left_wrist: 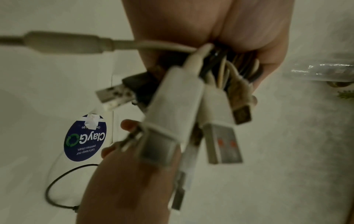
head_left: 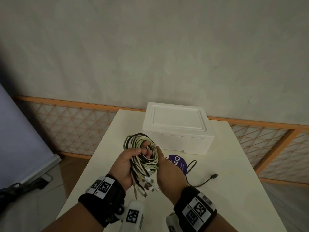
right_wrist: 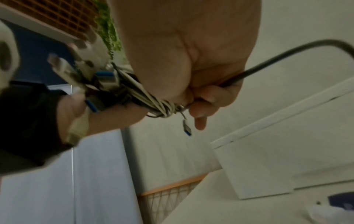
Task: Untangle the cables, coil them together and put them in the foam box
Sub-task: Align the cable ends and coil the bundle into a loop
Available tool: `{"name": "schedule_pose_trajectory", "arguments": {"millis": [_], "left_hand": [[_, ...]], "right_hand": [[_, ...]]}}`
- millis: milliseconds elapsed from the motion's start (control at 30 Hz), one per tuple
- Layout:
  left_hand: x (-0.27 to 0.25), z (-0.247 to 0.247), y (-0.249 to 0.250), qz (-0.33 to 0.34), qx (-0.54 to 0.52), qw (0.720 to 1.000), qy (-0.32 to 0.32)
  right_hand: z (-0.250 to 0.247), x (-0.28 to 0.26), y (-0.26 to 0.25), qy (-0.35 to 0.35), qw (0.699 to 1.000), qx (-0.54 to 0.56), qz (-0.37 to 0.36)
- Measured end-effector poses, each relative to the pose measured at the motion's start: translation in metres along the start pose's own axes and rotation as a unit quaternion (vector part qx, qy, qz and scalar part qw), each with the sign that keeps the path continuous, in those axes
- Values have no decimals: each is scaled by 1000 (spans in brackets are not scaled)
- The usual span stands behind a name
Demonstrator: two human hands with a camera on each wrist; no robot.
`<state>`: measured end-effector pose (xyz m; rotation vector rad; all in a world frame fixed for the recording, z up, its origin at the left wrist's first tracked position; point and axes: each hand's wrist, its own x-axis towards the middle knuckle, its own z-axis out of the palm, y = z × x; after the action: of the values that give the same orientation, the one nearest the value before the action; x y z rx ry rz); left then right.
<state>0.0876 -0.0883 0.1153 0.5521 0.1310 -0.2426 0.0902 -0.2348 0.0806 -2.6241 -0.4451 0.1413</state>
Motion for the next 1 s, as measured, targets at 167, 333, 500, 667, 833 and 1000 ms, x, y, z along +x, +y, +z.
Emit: {"name": "schedule_pose_trajectory", "arguments": {"millis": [167, 333, 500, 667, 833, 1000], "left_hand": [[5, 4, 0, 22, 6, 998, 52], [9, 5, 2, 61, 60, 993, 85], [12, 5, -1, 90, 142, 977, 132], [15, 0, 1, 87, 243, 951, 172], [8, -2, -2, 45, 330, 931, 148], [3, -12, -11, 10, 404, 903, 150]], "right_hand": [[-20, -9, -9, -26, 992, -115, -53], [-36, -13, -19, -89, 973, -189, -98], [-47, -15, -27, -92, 943, -266, -175], [-49, -16, -33, -59, 930, -243, -270], [-44, -17, -30, 25, 904, -220, -365], [-43, -12, -28, 126, 886, -193, -402]]}}
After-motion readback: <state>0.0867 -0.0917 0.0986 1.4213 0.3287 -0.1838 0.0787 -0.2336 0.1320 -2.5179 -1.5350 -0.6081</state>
